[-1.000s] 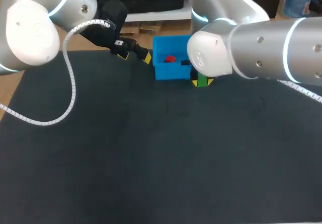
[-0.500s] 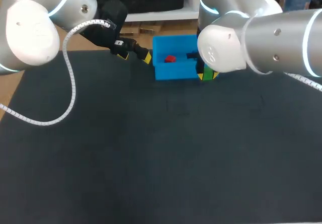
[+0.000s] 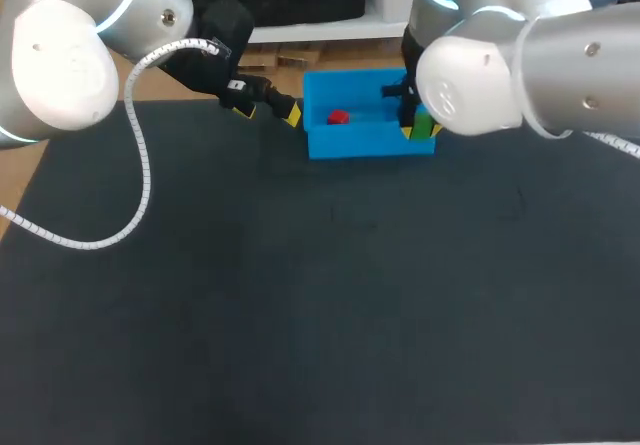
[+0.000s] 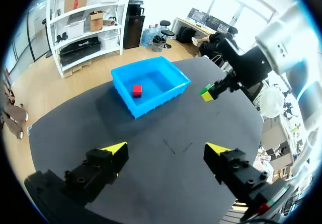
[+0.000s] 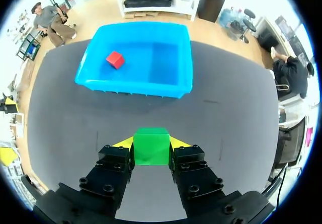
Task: Use the left arm to pick the red cube and place it into the blue plastic box first, then use the right arm to grasp the green cube and put it into the same blue plastic box after the first action is fully finished.
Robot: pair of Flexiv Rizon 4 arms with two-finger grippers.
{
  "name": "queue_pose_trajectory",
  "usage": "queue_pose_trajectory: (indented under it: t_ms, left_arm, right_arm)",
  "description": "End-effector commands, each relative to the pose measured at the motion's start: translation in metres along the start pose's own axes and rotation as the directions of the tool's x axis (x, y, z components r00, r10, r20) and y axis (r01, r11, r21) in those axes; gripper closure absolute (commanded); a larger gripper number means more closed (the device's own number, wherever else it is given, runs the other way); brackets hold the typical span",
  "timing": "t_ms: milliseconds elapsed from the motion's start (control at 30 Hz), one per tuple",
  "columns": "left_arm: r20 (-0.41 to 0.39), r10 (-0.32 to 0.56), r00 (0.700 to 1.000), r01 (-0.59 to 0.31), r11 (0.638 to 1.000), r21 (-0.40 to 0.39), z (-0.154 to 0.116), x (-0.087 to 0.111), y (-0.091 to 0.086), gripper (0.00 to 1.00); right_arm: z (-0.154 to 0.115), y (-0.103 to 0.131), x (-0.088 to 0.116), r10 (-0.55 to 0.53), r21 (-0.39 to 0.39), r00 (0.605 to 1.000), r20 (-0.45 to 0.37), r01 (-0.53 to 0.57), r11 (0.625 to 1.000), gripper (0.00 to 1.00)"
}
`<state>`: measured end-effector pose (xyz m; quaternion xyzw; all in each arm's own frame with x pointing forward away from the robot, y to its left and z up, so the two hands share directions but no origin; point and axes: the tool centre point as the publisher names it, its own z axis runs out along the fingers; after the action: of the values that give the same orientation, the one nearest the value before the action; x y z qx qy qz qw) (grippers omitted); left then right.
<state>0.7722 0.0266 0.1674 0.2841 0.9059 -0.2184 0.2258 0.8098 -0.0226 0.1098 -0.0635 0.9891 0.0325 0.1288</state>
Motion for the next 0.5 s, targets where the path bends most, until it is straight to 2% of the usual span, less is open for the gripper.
queue_pose_trajectory:
  t_ms: [33, 500]
  left_arm:
    - [-0.002, -0.001, 1.0, 0.001, 1.0, -0.003, 0.0, 0.0, -0.001, 0.0]
    - [-0.002, -0.001, 1.0, 0.001, 1.0, -0.003, 0.0, 0.0, -0.001, 0.0]
  right_arm:
    - [-0.012, -0.005, 0.008, 0.0, -0.006, 0.999, 0.038, 0.0, 1.0, 1.0]
    - [-0.038, -0.003, -0.003, -0.023, -0.027, 0.994, 0.106, 0.026, 0.999, 1.0]
